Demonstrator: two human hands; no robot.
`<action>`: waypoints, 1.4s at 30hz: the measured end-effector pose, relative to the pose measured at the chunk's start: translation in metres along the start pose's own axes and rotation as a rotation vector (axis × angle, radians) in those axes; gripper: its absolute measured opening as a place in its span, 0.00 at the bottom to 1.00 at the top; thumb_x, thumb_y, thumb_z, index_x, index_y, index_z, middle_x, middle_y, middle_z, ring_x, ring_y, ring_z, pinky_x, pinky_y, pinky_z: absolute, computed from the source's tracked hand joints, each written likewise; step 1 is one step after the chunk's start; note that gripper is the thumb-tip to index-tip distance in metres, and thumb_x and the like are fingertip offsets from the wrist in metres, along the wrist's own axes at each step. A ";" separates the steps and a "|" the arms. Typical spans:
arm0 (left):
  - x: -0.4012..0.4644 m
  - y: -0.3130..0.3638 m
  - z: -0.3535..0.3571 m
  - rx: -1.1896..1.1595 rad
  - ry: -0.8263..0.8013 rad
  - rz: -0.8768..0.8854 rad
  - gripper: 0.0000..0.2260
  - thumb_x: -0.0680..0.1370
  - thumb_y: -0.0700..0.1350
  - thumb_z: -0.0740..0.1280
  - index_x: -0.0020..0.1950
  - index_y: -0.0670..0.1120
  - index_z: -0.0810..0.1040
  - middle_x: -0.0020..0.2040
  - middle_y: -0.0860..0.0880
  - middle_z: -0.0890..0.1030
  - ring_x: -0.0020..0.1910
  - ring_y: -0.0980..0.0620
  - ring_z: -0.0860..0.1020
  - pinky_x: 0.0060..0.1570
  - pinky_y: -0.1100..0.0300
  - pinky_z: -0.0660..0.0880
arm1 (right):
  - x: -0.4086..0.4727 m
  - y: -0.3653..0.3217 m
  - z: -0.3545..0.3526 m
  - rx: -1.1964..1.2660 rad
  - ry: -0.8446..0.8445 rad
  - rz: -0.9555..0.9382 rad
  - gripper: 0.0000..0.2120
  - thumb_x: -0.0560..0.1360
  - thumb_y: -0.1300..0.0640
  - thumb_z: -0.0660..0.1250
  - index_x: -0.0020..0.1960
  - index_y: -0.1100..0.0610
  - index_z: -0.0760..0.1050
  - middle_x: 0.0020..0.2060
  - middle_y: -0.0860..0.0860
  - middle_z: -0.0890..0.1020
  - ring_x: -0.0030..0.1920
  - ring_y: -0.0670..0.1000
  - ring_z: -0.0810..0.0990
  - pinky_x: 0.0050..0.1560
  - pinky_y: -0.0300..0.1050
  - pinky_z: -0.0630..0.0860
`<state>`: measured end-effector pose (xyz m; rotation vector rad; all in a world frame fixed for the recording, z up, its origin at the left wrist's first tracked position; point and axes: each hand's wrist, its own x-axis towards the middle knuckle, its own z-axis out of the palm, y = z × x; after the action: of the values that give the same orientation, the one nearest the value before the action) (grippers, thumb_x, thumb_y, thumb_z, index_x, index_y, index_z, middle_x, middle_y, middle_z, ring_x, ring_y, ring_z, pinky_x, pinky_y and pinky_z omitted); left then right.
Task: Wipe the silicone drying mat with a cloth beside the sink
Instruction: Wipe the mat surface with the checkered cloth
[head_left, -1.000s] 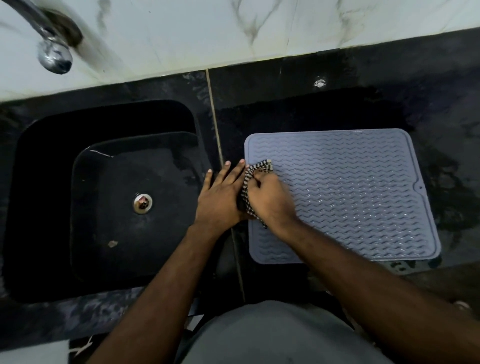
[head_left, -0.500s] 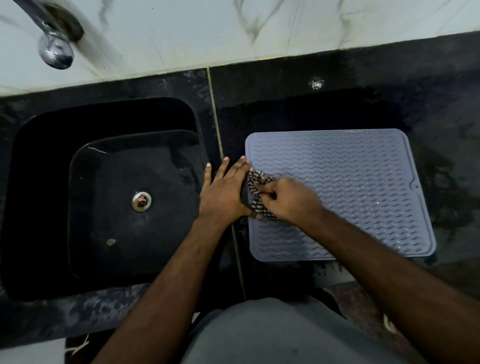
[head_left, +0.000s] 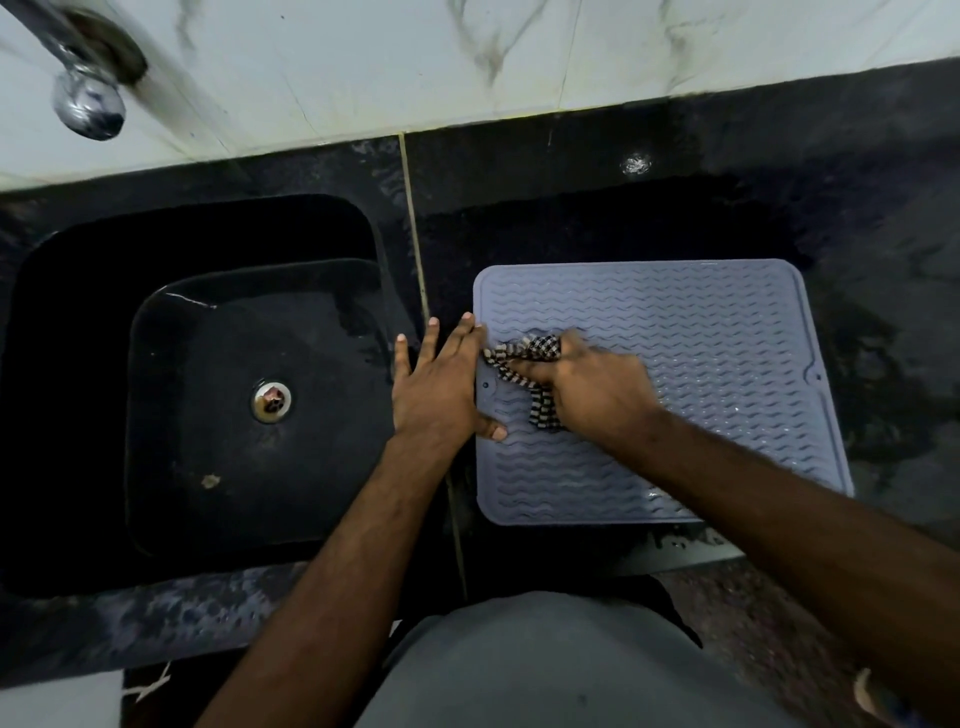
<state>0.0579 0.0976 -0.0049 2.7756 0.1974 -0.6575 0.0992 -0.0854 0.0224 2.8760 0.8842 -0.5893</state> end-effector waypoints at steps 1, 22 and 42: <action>0.000 0.002 -0.001 0.007 -0.008 -0.015 0.61 0.62 0.63 0.80 0.84 0.52 0.45 0.84 0.57 0.45 0.82 0.48 0.39 0.76 0.40 0.32 | -0.001 0.005 -0.002 0.027 -0.001 0.022 0.25 0.81 0.52 0.59 0.73 0.30 0.59 0.58 0.54 0.70 0.48 0.51 0.76 0.40 0.50 0.76; 0.018 0.065 0.022 -0.202 0.072 0.237 0.61 0.63 0.71 0.76 0.84 0.50 0.44 0.84 0.51 0.47 0.83 0.50 0.44 0.80 0.43 0.47 | -0.013 0.032 0.004 0.172 0.045 0.155 0.18 0.72 0.49 0.74 0.61 0.38 0.77 0.52 0.51 0.68 0.50 0.53 0.77 0.46 0.52 0.80; 0.033 0.133 0.030 -0.038 0.039 -0.024 0.63 0.59 0.81 0.65 0.81 0.58 0.33 0.82 0.37 0.43 0.81 0.35 0.41 0.74 0.32 0.39 | -0.042 0.102 0.007 0.159 0.057 0.222 0.21 0.72 0.47 0.73 0.64 0.37 0.75 0.54 0.52 0.67 0.53 0.53 0.74 0.47 0.54 0.81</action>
<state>0.1003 -0.0357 -0.0134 2.7549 0.2493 -0.6001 0.1218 -0.1932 0.0279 3.0897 0.5336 -0.5815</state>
